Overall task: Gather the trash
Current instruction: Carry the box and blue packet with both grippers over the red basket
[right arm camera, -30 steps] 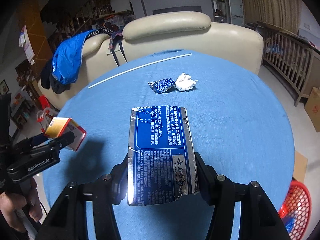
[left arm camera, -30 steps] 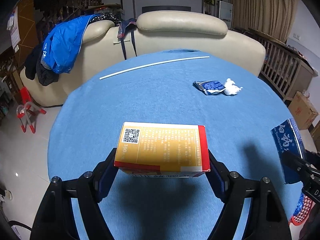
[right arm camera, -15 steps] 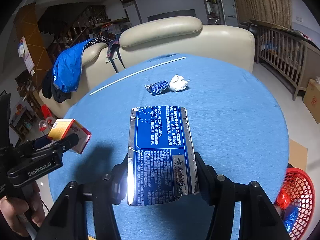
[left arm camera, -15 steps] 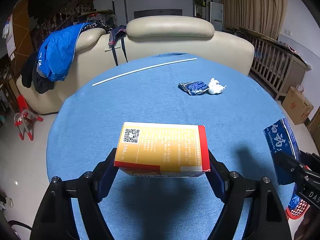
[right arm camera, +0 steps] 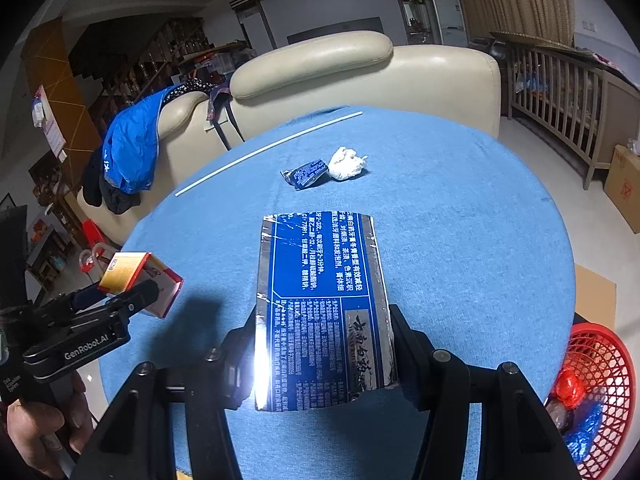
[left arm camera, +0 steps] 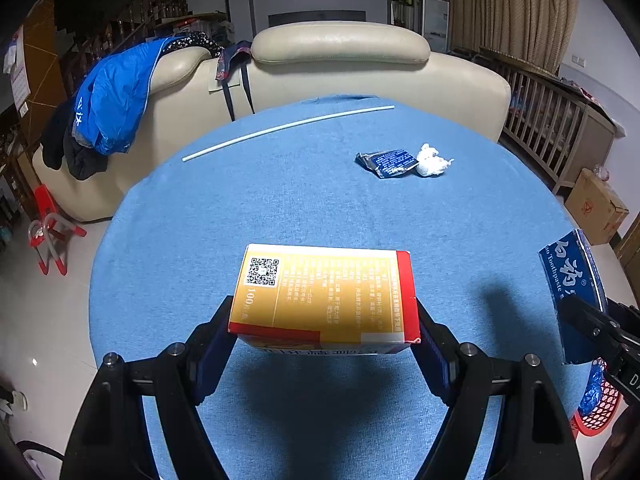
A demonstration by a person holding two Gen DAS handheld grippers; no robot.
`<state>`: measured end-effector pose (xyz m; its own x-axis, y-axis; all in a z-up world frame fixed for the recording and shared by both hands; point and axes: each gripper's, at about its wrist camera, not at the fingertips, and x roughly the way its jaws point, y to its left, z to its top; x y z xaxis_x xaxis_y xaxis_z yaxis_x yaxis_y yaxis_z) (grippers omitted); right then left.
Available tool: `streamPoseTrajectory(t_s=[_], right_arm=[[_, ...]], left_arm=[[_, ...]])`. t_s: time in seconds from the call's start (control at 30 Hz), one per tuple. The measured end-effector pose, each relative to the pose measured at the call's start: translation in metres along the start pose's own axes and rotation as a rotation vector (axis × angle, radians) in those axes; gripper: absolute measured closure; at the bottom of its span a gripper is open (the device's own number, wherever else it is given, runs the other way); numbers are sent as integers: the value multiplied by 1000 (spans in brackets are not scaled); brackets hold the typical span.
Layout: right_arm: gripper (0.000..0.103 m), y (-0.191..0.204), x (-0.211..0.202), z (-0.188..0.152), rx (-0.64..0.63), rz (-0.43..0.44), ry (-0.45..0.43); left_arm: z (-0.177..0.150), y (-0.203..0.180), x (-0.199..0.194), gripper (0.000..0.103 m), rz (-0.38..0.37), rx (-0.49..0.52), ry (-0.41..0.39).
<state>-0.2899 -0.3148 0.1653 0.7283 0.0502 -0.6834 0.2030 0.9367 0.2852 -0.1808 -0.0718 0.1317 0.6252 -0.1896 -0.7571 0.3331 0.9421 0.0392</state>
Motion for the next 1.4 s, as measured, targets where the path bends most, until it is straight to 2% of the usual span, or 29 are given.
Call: streamPoseTrajectory(t_s=[0.5,0.93,1.4], right_arm=[[43,-11,-14,-7,30,-16,-26],[43,-33,-20,-14,78,-36,-29],[43,-72,-50,-23,154,-63,-76]], left_arm=[[-2,-10,-6,21,-7,17,-24],[-3,-33,1,21,-19,57,-6],[5,-102,-5,21,-87,172,-21]])
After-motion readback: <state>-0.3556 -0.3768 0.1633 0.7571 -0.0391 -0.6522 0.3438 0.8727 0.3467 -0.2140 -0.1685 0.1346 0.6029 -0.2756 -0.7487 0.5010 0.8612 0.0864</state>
